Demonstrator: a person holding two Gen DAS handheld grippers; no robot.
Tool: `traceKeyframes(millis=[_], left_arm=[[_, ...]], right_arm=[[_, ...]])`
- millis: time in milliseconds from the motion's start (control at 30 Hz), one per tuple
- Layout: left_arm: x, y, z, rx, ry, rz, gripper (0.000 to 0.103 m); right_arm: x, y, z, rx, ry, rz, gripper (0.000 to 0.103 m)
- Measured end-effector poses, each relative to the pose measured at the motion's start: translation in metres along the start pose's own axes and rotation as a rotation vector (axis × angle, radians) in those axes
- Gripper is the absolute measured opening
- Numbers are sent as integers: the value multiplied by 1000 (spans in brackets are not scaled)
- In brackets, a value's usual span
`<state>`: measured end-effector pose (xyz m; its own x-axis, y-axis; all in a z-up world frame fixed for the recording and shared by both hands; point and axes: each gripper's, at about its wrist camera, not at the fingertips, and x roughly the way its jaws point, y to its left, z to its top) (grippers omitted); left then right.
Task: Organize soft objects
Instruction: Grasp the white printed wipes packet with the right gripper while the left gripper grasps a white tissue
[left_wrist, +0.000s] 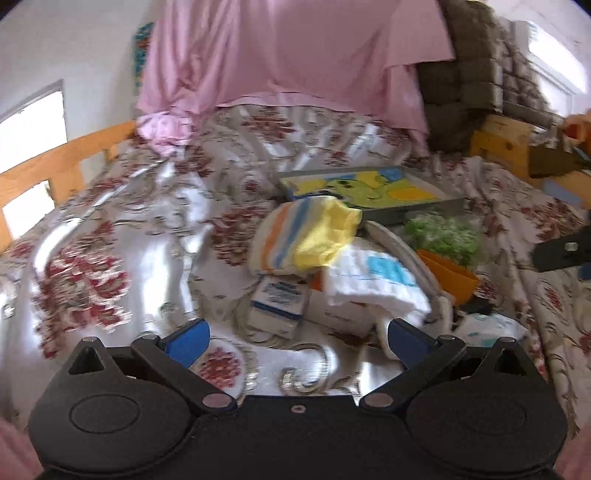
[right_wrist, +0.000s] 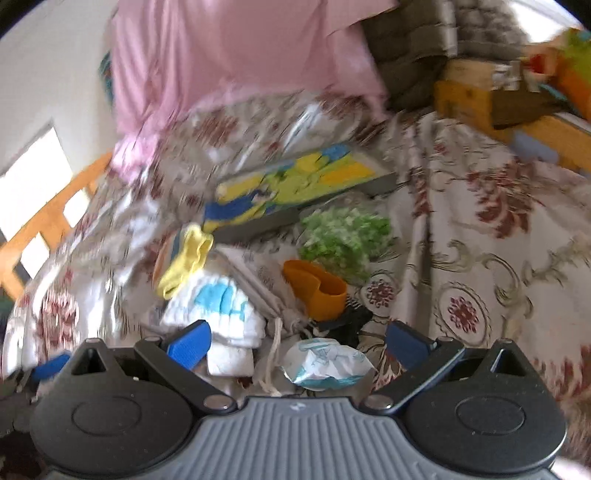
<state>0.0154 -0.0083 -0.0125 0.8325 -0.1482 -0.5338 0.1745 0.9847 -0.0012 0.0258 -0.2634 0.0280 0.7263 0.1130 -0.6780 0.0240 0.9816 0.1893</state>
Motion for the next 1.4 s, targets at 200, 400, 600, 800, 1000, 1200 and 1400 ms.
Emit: traceKeyframes(millis=[200,400,600,800,1000,1200,1400], left_arm=[[16,-9,6,27,-9,-107,102],[54,-25,12,50,11,-160,102],[84,-21,6,-1,150,-288,96],[113,-8,1,-171,256,-361,88],[135,-5,-2,-268,329,-442,68],[147,-8,-2,-314,343,-467,50],[150,-1,-2,-374,359,-481,19]], right_arm=[[32,-9,17,-180,167,37,103],[71,-5,12,-281,343,51,103],[103,0,8,-337,436,51,103],[128,6,5,-381,499,60,102],[148,-1,5,-303,538,99,93],[158,-10,4,-259,575,69,83],[159,-36,13,-162,568,57,79]])
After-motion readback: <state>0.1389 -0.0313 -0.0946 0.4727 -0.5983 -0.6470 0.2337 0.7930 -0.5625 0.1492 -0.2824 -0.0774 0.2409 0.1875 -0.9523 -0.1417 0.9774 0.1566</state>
